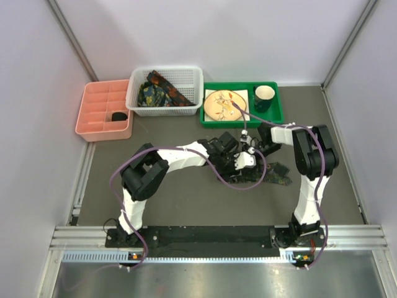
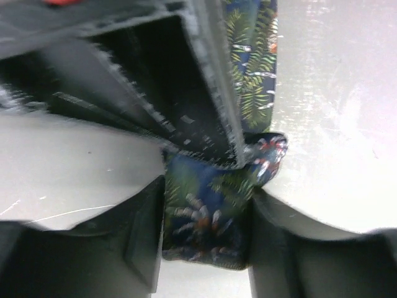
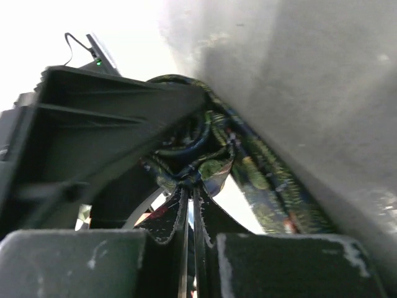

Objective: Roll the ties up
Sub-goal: Roll the tie at the center of the board.

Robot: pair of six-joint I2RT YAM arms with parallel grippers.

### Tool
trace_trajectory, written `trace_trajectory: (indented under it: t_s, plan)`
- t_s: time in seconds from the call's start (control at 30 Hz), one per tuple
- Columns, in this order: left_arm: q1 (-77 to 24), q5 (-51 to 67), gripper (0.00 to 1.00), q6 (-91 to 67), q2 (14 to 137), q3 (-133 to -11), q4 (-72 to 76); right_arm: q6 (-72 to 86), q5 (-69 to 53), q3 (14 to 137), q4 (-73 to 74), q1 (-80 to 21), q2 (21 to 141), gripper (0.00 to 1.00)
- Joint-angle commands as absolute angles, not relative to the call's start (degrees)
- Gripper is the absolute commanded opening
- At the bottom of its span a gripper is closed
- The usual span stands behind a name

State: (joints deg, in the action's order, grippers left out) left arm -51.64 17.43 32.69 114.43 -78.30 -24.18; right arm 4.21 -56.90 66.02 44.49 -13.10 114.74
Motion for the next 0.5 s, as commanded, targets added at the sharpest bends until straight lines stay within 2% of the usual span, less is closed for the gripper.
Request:
trace_trajectory:
  t_s: [0.0, 0.07, 0.2, 0.33, 0.47]
  plan:
    - [-51.2, 18.1, 0.66, 31.3, 116.1, -75.9, -25.1, 2.1, -49.2, 65.4, 44.1, -11.8, 116.5, 0.00]
    - [-49.9, 22.0, 0.75, 30.9, 113.0, -72.3, -20.3, 1.8, -47.9, 65.1, 43.8, -11.2, 116.5, 0.00]
    - [-48.0, 28.6, 0.88, 29.1, 107.7, -65.6, -9.3, 1.6, -45.0, 64.6, 43.0, -9.4, 116.8, 0.00]
    - [-46.2, 34.6, 0.92, 26.3, 104.8, -59.8, 3.1, 1.8, -43.2, 64.2, 41.1, -8.7, 116.9, 0.00]
    - [-46.3, 37.3, 0.92, 22.4, 107.2, -60.7, 12.0, 2.3, -42.1, 64.2, 39.6, -8.7, 117.5, 0.00]
